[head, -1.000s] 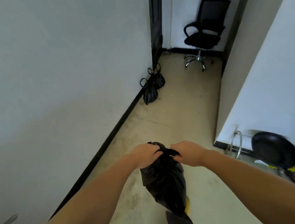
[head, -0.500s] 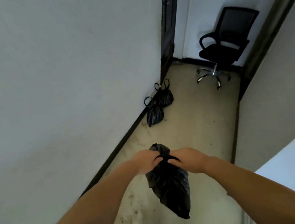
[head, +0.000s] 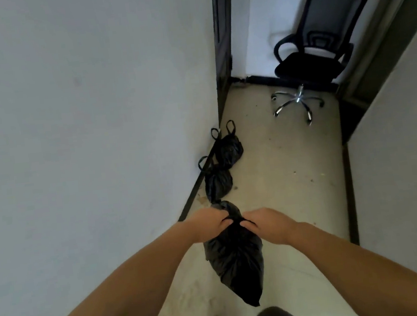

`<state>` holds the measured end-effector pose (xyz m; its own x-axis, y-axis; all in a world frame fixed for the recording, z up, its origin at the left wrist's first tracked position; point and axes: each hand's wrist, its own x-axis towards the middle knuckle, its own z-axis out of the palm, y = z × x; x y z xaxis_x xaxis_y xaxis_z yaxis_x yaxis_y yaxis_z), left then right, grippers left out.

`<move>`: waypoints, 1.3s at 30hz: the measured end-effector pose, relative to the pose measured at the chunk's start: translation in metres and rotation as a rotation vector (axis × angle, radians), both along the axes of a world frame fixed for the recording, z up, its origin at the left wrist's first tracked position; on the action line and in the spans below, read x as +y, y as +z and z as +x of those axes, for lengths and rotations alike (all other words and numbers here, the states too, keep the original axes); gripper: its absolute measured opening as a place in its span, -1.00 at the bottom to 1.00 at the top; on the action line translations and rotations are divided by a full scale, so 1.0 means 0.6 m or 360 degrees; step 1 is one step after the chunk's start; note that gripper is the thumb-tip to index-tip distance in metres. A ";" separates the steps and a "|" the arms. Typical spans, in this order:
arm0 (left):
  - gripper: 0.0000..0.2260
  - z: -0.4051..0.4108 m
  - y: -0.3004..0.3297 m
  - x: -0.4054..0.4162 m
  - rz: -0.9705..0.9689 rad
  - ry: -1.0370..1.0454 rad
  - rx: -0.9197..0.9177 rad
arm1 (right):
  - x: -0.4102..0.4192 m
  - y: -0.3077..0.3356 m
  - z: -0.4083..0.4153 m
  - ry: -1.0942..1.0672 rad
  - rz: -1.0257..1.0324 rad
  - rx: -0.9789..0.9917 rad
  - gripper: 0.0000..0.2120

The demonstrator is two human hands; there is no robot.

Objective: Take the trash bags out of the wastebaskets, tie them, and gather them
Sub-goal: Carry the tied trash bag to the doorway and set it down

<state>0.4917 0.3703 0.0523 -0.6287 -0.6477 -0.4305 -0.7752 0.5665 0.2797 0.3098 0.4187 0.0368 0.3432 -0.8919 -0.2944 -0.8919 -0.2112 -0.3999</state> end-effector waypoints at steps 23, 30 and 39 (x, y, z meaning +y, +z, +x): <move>-0.58 0.016 -0.391 -0.557 0.0061 0.0341 -0.0391 | -0.548 -0.383 0.047 -0.0070 0.0437 -0.0436 -0.66; -0.73 0.157 -0.568 -0.615 -0.0460 0.0261 -0.0734 | -0.609 -0.598 0.095 -0.0141 0.0315 -0.0558 -0.66; -0.79 0.248 -0.642 -0.610 -0.1432 -0.0434 -0.0598 | -0.641 -0.841 0.107 0.0251 0.0083 -0.0364 -0.65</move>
